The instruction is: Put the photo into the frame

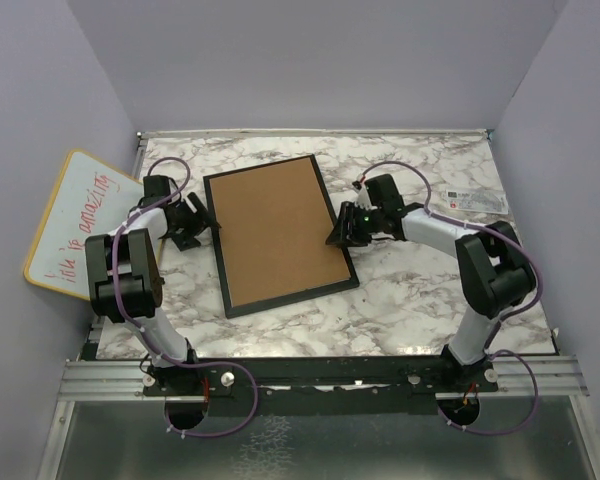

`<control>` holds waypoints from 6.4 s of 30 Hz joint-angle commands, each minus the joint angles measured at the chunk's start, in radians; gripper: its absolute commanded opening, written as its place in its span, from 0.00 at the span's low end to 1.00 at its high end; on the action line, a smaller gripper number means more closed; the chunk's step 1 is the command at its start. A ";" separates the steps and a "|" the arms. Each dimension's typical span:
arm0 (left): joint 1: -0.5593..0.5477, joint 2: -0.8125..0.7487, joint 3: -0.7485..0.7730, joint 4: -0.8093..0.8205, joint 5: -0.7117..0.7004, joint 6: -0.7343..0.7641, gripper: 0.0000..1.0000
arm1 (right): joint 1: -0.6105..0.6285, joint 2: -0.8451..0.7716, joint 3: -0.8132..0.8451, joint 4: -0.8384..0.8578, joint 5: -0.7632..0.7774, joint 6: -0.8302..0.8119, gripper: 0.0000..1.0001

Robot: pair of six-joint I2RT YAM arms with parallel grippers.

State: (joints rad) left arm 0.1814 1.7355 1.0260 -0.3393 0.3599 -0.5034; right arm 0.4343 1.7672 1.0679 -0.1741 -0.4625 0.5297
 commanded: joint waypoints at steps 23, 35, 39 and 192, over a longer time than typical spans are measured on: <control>-0.066 0.054 -0.004 -0.017 0.002 0.021 0.76 | 0.049 -0.120 -0.039 -0.115 0.225 0.033 0.56; -0.066 0.053 -0.025 -0.017 0.054 0.037 0.79 | 0.049 -0.023 -0.050 -0.128 0.126 0.035 0.52; -0.066 0.059 -0.027 -0.007 0.095 0.034 0.76 | 0.049 -0.007 -0.066 -0.071 0.025 0.022 0.48; -0.388 -0.257 -0.138 -0.205 -0.182 0.015 0.96 | -0.253 0.438 0.618 -0.303 -0.008 -0.344 0.74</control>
State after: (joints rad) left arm -0.2050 1.4837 0.9298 -0.5308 0.1410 -0.5266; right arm 0.1814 2.1735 1.7035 -0.4549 -0.4431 0.2066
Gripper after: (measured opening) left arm 0.959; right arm 0.737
